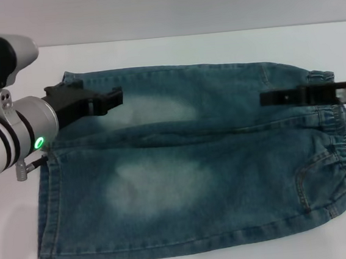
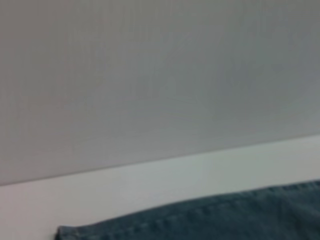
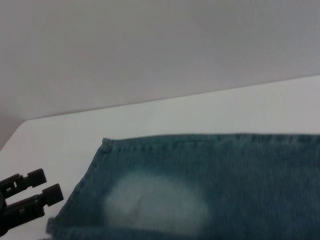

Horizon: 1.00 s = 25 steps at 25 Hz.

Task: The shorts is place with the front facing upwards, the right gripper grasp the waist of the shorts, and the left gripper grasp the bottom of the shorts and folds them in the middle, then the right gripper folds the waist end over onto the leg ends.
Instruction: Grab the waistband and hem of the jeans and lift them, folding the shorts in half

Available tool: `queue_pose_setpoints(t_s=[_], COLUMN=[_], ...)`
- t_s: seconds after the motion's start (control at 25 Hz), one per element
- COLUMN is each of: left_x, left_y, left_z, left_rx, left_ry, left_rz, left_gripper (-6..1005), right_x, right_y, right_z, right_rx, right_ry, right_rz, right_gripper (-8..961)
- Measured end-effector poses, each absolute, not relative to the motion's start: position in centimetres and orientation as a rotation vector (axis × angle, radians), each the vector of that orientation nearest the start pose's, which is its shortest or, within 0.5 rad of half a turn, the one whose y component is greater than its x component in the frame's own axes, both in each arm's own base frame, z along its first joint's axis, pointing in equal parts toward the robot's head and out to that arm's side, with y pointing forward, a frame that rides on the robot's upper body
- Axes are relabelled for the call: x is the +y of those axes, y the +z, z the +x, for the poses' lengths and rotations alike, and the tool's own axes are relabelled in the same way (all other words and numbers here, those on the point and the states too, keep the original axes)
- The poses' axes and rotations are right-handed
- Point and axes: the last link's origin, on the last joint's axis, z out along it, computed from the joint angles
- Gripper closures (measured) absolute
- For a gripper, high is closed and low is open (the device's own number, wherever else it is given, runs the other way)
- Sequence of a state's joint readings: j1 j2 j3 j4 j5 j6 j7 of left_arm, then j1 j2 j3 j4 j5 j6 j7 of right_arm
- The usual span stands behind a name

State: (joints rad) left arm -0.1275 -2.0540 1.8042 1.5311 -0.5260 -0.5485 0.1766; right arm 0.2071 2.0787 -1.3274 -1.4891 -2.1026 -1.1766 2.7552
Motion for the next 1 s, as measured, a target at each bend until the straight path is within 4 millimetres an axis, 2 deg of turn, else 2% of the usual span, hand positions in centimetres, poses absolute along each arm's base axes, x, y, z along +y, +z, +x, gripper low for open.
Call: queue_pose_setpoints(t_s=[0.2,0.4,0.44,0.48,0.6,0.64,0.76,0.8,0.88,1.0], left_x=[33.4,32.5,32.5,32.4,32.4,31.6,31.0,30.5,30.5,29.4], left_y=[-0.8,0.4,0.4,0.5,0.5,0.8,1.0,1.5,1.5,1.9], left_z=[-19.3,-19.6,-19.6,-19.7,-19.7,-19.8,-19.9,-20.2,-20.2,-20.7], left_rx=[-0.919,-0.963,-0.963,-0.974,-0.974,-1.031,-1.083,-1.142,-1.142,-1.251], left_ry=[-0.251,-0.134,-0.134,-0.099,-0.099,-0.014,0.03,0.103,0.103,0.293], left_rz=[-2.096,-2.119,-2.119,-2.126,-2.126,-2.15,-2.143,-2.109,-2.109,-2.036], left_gripper=[249,253,254,254,257,258,260,261,262,265], right_x=[31.4,30.4,29.8,29.8,28.8,28.4,27.2,26.9,26.4,25.8], right_y=[4.3,6.9,8.0,8.0,9.3,9.7,10.3,10.3,10.3,10.2], right_z=[22.2,24.2,25.2,25.2,26.8,27.5,29.0,29.4,30.2,31.1], right_rx=[1.518,1.6,1.638,1.638,1.679,1.693,1.726,1.735,1.753,1.77], right_ry=[0.398,0.465,0.509,0.509,0.541,0.548,0.562,0.564,0.561,0.559], right_rz=[-2.238,-2.146,-2.095,-2.095,-2.009,-1.98,-1.917,-1.904,-1.888,-1.87], right_gripper=[321,321,321,321,322,322,322,322,322,322])
